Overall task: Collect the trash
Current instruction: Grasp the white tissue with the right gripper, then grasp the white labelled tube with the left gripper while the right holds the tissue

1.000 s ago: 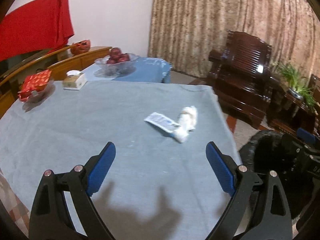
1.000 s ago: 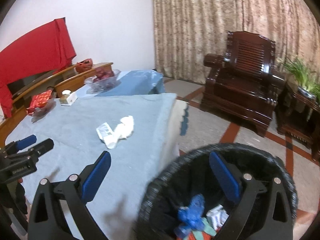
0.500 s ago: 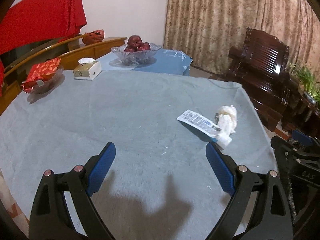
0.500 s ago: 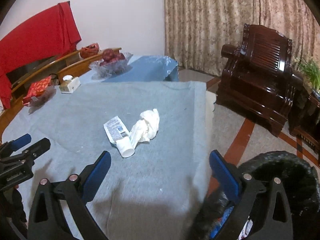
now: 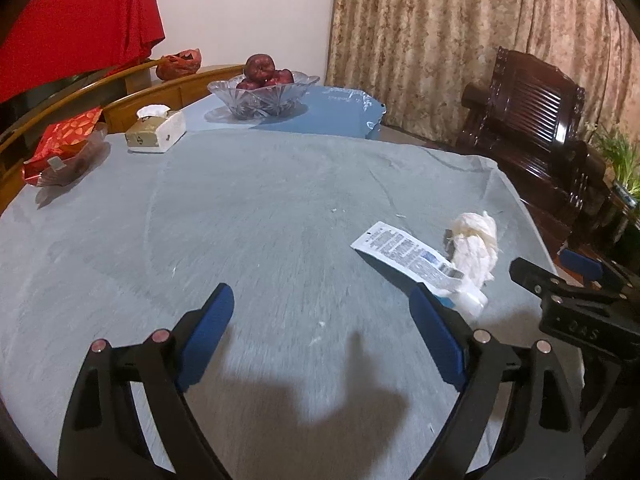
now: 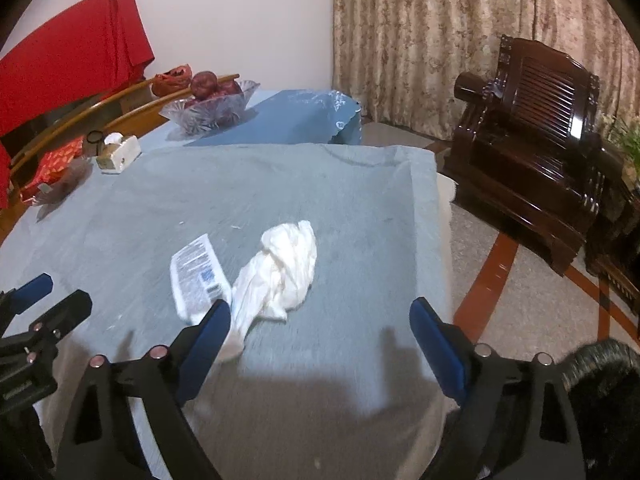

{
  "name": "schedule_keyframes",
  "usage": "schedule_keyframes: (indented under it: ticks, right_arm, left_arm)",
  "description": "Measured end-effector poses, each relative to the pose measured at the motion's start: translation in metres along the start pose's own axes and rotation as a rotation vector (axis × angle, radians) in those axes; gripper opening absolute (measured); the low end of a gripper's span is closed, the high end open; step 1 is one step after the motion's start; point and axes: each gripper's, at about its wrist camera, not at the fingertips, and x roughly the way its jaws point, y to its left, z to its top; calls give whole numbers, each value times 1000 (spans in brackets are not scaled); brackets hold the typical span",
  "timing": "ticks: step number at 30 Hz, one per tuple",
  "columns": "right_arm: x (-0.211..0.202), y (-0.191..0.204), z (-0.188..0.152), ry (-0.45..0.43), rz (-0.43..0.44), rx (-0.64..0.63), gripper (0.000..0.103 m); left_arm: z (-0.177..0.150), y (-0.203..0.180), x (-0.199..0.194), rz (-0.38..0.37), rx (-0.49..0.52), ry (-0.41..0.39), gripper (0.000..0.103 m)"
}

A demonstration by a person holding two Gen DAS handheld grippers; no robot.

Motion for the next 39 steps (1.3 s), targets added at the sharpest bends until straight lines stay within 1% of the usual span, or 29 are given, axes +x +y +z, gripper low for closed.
schedule_keyframes:
  ticks: [3,7,13,15,16,18,21,24,26,29,33,39]
  right_arm:
    - [13,4,9,5,11,1,86]
    - [28,8,17,15,24,-11,84]
    - [53,11,18,76,56,-2,73]
    - [57,12,15,97,74,-5,62]
    - [60,12,14,112,90,-6,59]
    - [62,13,13,121,119,-4,45]
    - [61,17,13,128,152,-12,30]
    - [59,17,11,124,173,-3,27]
    - [56,13,10,122,178,16,27]
    - [48,6,10,108,163,40,27]
    - [37,-5,13,92,120,66,27]
    - [21,-22,20,66,74,82,27]
  left_arm:
    - [3,1,12,7,2,9,83]
    - [8,3,25,9,0,13,82]
    - [10,3,34,5,-8,16,81]
    - [10,3,36,3,-9,18,81]
    - [10,4,37,2,-8,18,81]
    - [10,4,38,1,-7,20,81]
    - [9,4,39,1,-12,24,81]
    - [9,3,38,1,-15,26,81]
    - [9,2,37,-2,-11,24,81]
    - [9,-4,33,-8,-4,19,81]
    - [9,-16,29,-27,3,15,81]
    - [7,-43,25,-64,25,19,81]
